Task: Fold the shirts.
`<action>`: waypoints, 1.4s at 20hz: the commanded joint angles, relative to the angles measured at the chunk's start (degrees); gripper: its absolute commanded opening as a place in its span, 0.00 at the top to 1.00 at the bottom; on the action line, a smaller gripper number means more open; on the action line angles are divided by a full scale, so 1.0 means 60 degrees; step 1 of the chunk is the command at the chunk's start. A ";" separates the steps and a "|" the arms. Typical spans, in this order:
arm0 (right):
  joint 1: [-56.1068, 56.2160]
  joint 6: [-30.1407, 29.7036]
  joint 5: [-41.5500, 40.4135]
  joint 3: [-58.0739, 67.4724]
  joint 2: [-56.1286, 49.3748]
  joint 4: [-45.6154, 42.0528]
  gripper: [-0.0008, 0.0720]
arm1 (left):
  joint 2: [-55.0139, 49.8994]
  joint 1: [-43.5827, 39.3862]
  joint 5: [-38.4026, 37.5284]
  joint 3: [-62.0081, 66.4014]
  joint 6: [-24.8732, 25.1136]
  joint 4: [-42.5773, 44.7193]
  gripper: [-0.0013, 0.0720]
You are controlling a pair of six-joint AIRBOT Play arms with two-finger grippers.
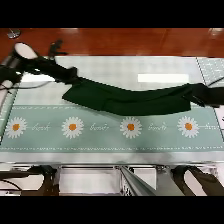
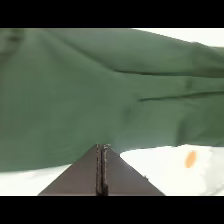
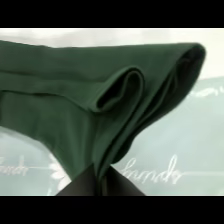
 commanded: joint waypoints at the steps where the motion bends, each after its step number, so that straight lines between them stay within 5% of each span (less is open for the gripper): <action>1: 0.0007 0.0641 0.0685 -0.0477 0.2404 0.0040 0.96 | 0.0204 -0.2113 0.1719 -0.0896 -0.0244 -0.0095 0.94; 8: 0.0007 0.0907 0.1494 -0.0477 0.3872 0.0816 0.96 | -0.0973 -0.6572 0.3861 -0.0940 -0.1162 -0.0306 0.94; 12: 0.0007 0.0750 0.1351 -0.0477 0.3872 0.0951 0.96 | -0.1840 -0.8160 0.3570 -0.0900 -0.1147 -0.1013 0.94; 16: 0.0007 0.0659 0.1275 -0.0477 0.3865 0.0940 0.96 | -0.2335 -0.8768 0.1985 -0.0463 -0.0539 -0.1483 0.94; 20: 0.0007 0.0641 0.1191 -0.0477 0.3832 0.0943 0.96 | -0.2069 -0.7730 0.1053 0.0164 -0.0382 -0.1472 0.94; 25: 0.0219 0.0357 0.0856 -0.0474 0.3104 0.1351 0.96 | -0.0572 -0.4601 0.0372 0.0255 -0.0667 -0.1384 0.94; 28: 0.1632 0.0543 -0.0302 -0.0397 0.2266 0.1515 0.96 | 0.0685 -0.2401 -0.0080 0.0251 -0.0943 0.0219 0.94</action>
